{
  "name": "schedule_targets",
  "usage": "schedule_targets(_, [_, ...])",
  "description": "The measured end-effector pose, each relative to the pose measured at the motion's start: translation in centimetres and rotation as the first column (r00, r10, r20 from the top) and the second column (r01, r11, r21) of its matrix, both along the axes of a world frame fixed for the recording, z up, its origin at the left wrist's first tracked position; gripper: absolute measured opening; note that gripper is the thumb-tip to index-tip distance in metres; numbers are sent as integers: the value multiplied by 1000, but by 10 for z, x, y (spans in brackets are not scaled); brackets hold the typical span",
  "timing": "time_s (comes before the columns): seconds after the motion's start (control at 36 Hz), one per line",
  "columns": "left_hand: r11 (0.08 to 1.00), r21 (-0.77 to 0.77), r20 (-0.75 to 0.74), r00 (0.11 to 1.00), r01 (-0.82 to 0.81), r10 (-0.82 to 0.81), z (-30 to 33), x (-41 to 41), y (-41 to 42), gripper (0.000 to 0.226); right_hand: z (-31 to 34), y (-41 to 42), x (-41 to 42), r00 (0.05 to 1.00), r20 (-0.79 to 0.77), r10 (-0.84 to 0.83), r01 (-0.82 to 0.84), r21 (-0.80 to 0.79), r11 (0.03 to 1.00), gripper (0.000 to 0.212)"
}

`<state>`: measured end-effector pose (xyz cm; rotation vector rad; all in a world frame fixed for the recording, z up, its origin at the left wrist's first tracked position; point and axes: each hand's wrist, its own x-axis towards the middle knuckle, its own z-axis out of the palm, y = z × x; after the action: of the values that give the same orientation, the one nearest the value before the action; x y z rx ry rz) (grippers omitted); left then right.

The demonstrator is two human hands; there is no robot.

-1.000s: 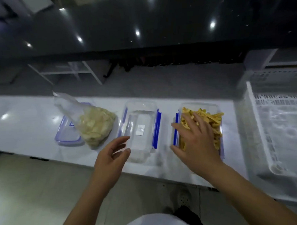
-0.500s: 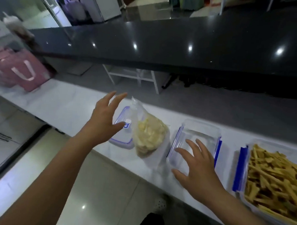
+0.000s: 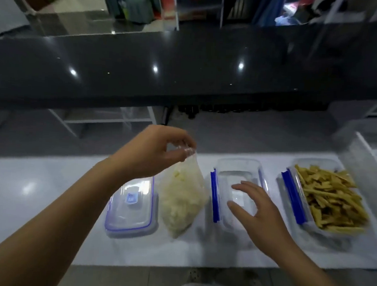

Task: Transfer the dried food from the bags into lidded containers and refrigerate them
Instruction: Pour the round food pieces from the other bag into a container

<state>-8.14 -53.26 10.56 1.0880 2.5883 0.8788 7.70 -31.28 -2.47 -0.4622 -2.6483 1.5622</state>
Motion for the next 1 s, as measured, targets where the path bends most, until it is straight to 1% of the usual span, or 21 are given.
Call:
schedule_targets(0.08, [993, 67, 13, 995, 94, -95, 20, -5, 8, 14, 6, -5, 4, 992, 33, -120, 124, -131, 984, 44])
schedule_targets(0.14, [977, 153, 18, 988, 150, -154, 35, -8, 12, 13, 13, -7, 4, 979, 75, -192, 205, -273, 940, 51])
schedule_targets(0.19, [952, 238, 20, 979, 193, -203, 51, -9, 15, 12, 17, -6, 2, 966, 111, -234, 258, -453, 853, 52])
schedule_targets(0.22, [936, 278, 22, 972, 217, -232, 60, -9, 18, 11, 17, -4, 0, 964, 136, -228, 265, -567, 780, 52])
schedule_targets(0.28, [895, 346, 18, 952, 281, -306, 77, -6, 26, 12, 16, 2, -2, 974, 191, -119, 224, -789, 572, 60])
schedule_targets(0.31, [872, 374, 17, 938, 315, -346, 85, -5, 31, 13, 15, 5, -2, 980, 196, -40, 194, -877, 440, 66])
schedule_targets(0.36, [819, 425, 9, 903, 386, -431, 100, -2, 43, 13, 8, 10, 0, 985, 159, 70, 151, -983, 102, 77])
schedule_targets(0.39, [792, 445, 1, 884, 418, -467, 106, 0, 50, 15, 6, 12, 2, 988, 124, 93, 129, -990, -57, 80])
schedule_targets(0.42, [766, 465, -2, 866, 444, -501, 110, 1, 57, 16, 5, 13, 3, 992, 82, 100, 98, -982, -163, 80])
schedule_targets(0.44, [741, 488, 4, 848, 461, -530, 114, 2, 64, 17, 5, 11, 5, 995, 46, 87, 61, -980, -190, 78])
schedule_targets(0.47, [719, 510, 12, 832, 472, -554, 115, 3, 71, 17, 5, 10, 8, 999, 26, 46, 33, -986, -166, 75])
schedule_targets(0.53, [686, 551, 31, 810, 474, -585, 115, 3, 82, 17, 8, 7, 17, 998, 56, -31, 51, -990, -134, 73])
schedule_targets(0.58, [666, 590, 62, 798, 455, -600, 111, 3, 92, 16, 12, 8, 24, 998, 47, -32, 40, -984, -173, 68])
schedule_targets(0.64, [653, 634, 102, 793, 413, -601, 104, 0, 98, 14, 15, 11, 32, 999, 15, -39, 8, -983, -181, 62])
schedule_targets(0.67, [649, 653, 122, 791, 391, -600, 101, -2, 101, 13, 14, 15, 38, 996, 40, -75, 26, -983, -180, 60])
schedule_targets(0.75, [654, 673, 173, 785, 347, -595, 88, -11, 107, 11, 11, 26, 49, 976, 93, -197, 67, -989, -134, 60])
schedule_targets(0.81, [669, 665, 195, 787, 332, -585, 78, -18, 110, 11, 12, 30, 55, 969, 28, -245, 1, -994, -110, 69])
schedule_targets(0.83, [680, 655, 202, 790, 331, -579, 71, -21, 112, 11, 10, 35, 53, 930, 65, -362, 48, -997, -56, 69])
schedule_targets(0.86, [693, 641, 210, 794, 329, -571, 64, -24, 114, 12, 10, 38, 58, 898, 94, -429, 100, -995, -10, 66])
schedule_targets(0.94, [742, 595, 255, 802, 311, -540, 36, -33, 119, 13, 10, 49, 72, 841, 217, -497, 286, -956, 67, 72])
schedule_targets(1.0, [771, 558, 287, 800, 308, -528, 15, -40, 120, 13, 11, 56, 78, 800, 253, -544, 388, -910, 148, 67])
